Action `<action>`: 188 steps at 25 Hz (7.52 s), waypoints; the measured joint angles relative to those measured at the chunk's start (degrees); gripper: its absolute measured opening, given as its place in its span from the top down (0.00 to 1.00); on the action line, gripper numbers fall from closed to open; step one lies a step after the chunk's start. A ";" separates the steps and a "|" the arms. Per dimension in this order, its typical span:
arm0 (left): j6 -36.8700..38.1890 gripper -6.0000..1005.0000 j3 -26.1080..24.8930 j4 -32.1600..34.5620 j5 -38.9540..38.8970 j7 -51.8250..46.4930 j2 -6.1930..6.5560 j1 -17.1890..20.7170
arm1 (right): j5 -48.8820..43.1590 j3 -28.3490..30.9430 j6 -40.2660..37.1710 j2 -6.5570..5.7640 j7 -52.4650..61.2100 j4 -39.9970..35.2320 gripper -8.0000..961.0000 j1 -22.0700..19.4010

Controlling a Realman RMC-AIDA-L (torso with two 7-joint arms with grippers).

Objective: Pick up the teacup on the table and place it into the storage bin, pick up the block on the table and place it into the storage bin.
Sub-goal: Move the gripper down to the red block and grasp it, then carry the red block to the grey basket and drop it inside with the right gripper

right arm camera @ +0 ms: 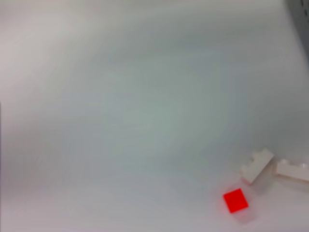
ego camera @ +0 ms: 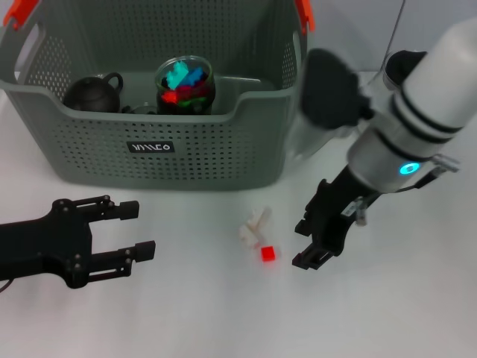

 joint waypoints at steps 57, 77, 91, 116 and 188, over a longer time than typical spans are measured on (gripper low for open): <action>-3.55 0.31 -5.98 -6.12 -0.03 7.51 -0.05 1.17 | 13.27 -24.77 25.38 0.36 10.03 10.59 0.40 1.39; -3.84 0.31 -5.98 -7.35 -0.01 7.51 0.22 0.74 | 12.95 -24.56 23.81 0.20 10.61 10.51 0.42 2.00; -4.29 0.31 -6.32 -7.38 -0.12 7.50 0.15 0.74 | 12.84 -24.57 23.60 0.13 10.69 10.64 0.75 1.95; -3.76 0.31 -11.35 -7.44 -0.27 7.36 0.83 -0.23 | 26.41 19.61 -2.94 -0.92 1.36 -15.98 0.78 -5.15; -4.28 0.31 -11.33 -8.87 -0.45 6.98 0.47 -0.68 | 2.92 8.01 40.26 -0.19 20.59 21.67 0.64 24.30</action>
